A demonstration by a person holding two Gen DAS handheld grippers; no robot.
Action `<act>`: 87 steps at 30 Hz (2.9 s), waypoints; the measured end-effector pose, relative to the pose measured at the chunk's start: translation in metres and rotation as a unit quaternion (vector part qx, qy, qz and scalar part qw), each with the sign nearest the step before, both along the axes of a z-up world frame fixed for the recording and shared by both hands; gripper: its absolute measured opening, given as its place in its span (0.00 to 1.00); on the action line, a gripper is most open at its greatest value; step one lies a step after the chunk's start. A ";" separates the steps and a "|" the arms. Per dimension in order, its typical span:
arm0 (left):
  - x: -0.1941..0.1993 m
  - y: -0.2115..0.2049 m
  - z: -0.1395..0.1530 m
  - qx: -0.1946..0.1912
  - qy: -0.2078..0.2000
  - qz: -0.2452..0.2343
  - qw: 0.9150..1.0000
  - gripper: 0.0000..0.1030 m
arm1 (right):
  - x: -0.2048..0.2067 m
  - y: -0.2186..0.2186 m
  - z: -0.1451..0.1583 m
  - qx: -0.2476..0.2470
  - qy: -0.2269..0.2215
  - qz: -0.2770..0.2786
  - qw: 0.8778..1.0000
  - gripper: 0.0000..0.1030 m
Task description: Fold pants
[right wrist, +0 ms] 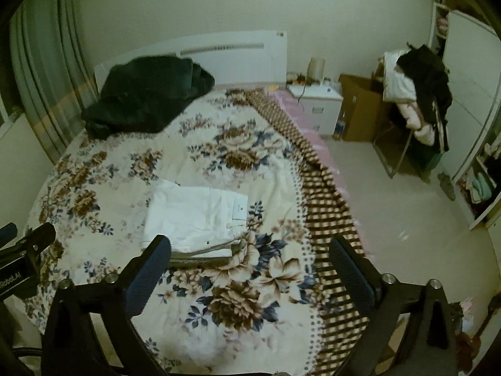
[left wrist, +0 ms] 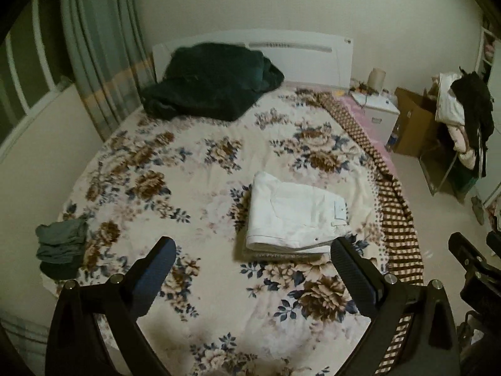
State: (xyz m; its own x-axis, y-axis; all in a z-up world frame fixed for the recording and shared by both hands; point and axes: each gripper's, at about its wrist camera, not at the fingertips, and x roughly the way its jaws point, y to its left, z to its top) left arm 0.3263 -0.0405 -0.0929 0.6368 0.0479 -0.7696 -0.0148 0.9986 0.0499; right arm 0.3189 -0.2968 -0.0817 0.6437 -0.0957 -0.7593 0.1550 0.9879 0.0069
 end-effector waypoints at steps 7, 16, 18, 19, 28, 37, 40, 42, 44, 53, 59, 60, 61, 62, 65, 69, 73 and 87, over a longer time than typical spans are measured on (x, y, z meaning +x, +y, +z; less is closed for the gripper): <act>-0.055 -0.003 0.060 0.004 -0.028 -0.004 1.000 0.98 | -0.066 0.011 0.079 0.001 -0.037 0.007 0.999 1.00; -0.101 -0.002 0.106 0.002 -0.070 0.006 0.998 1.00 | -0.122 0.020 0.142 -0.006 -0.067 0.018 0.998 1.00; -0.108 -0.002 0.113 0.002 -0.078 0.009 0.997 1.00 | -0.124 0.020 0.147 -0.009 -0.070 0.021 0.997 1.00; -0.112 -0.003 0.115 0.002 -0.080 0.010 0.997 1.00 | -0.127 0.021 0.152 -0.009 -0.071 0.023 0.997 1.00; -0.123 -0.005 0.121 -0.011 -0.076 0.010 0.997 1.00 | -0.139 0.023 0.168 -0.013 -0.070 0.035 0.997 1.00; -0.128 -0.010 0.123 -0.009 -0.060 0.006 0.998 1.00 | -0.142 0.023 0.164 -0.010 -0.057 0.036 0.998 1.00; -0.129 -0.012 0.121 -0.010 -0.054 0.004 0.998 1.00 | -0.143 0.021 0.161 -0.009 -0.053 0.036 0.998 1.00; -0.127 -0.013 0.120 -0.011 -0.050 0.002 0.999 1.00 | -0.143 0.019 0.160 -0.007 -0.051 0.035 0.998 1.00; -0.127 -0.014 0.119 -0.009 -0.046 0.001 0.999 1.00 | -0.139 0.018 0.157 -0.007 -0.049 0.035 0.998 1.00; -0.129 -0.016 0.118 -0.002 -0.044 0.004 0.999 1.00 | -0.134 0.012 0.148 0.002 -0.036 0.038 0.999 1.00; -0.133 -0.014 0.113 0.000 -0.041 0.008 0.999 1.00 | -0.134 0.013 0.145 0.005 -0.033 0.041 0.999 1.00; -0.133 -0.014 0.113 0.000 -0.040 0.009 0.999 1.00 | -0.134 0.012 0.144 0.006 -0.032 0.042 0.999 1.00; -0.134 -0.013 0.112 -0.001 -0.039 0.010 0.999 1.00 | -0.134 0.013 0.144 0.006 -0.032 0.043 0.999 1.00; -0.135 -0.013 0.112 -0.001 -0.039 0.011 0.999 1.00 | -0.134 0.013 0.144 0.005 -0.032 0.043 0.999 1.00; -0.134 -0.012 0.112 -0.001 -0.040 0.010 0.999 1.00 | -0.134 0.014 0.143 0.007 -0.031 0.043 0.999 1.00; -0.135 -0.012 0.112 0.000 -0.039 0.010 0.999 1.00 | -0.134 0.014 0.143 0.008 -0.029 0.044 0.999 1.00; -0.135 -0.010 0.113 0.000 -0.038 0.011 0.999 1.00 | -0.135 0.013 0.143 0.005 -0.028 0.045 0.999 1.00; -0.138 -0.003 0.113 0.000 -0.036 0.014 0.999 1.00 | -0.133 0.017 0.138 0.008 -0.023 0.054 0.998 1.00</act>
State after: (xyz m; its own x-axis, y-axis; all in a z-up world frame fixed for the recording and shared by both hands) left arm 0.1887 -0.0436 0.0198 0.6890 0.0674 -0.7216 -0.0468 0.9977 0.0485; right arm 0.1861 -0.2796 0.0560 0.6838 -0.0111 -0.7295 0.0461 0.9985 0.0281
